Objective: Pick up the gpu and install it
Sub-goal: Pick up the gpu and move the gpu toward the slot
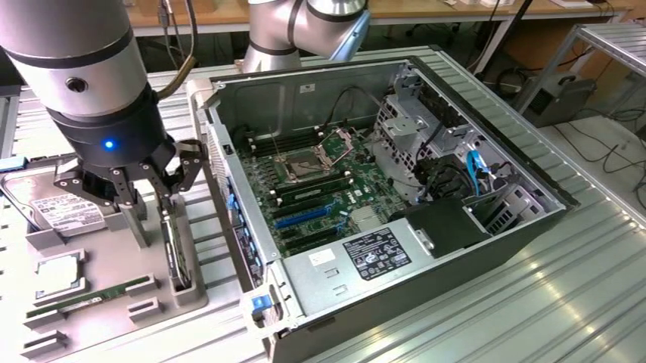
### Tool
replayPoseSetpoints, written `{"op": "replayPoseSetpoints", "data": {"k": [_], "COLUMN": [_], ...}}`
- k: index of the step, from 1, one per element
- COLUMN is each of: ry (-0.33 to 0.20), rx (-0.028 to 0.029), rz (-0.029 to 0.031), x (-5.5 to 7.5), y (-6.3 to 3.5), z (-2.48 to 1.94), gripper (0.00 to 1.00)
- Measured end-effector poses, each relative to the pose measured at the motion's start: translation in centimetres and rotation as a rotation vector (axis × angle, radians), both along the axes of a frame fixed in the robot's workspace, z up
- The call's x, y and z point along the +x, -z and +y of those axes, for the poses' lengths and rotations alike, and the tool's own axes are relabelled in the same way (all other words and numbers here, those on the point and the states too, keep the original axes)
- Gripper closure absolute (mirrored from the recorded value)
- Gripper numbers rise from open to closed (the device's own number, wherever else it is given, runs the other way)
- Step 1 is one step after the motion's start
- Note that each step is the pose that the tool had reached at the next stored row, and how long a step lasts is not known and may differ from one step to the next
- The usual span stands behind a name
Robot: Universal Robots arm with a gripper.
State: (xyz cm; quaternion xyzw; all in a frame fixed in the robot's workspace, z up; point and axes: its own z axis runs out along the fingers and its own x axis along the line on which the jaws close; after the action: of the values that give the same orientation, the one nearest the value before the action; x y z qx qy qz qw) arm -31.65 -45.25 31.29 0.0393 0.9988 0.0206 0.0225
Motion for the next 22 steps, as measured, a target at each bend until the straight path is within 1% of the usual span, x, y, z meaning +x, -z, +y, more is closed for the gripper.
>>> {"op": "replayPoseSetpoints", "data": {"k": [1,4,6,13,20,22], "ry": [0.000,0.000,0.000,0.000,0.000,0.000], "rx": [-0.0001,0.0000,0.0000,0.0000,0.0000,0.0000], "rz": [-0.0017,-0.0096,-0.0121,-0.0123,-0.0123,-0.0124], "x": [0.0,-0.1,-0.1,-0.1,-0.1,-0.1], "y": [0.12,0.56,1.12,2.63,4.00,4.60], "z": [0.00,-0.01,-0.04,-0.20,-0.21,-0.21], "gripper": [0.62,0.62,0.62,0.62,0.62,0.62]}}
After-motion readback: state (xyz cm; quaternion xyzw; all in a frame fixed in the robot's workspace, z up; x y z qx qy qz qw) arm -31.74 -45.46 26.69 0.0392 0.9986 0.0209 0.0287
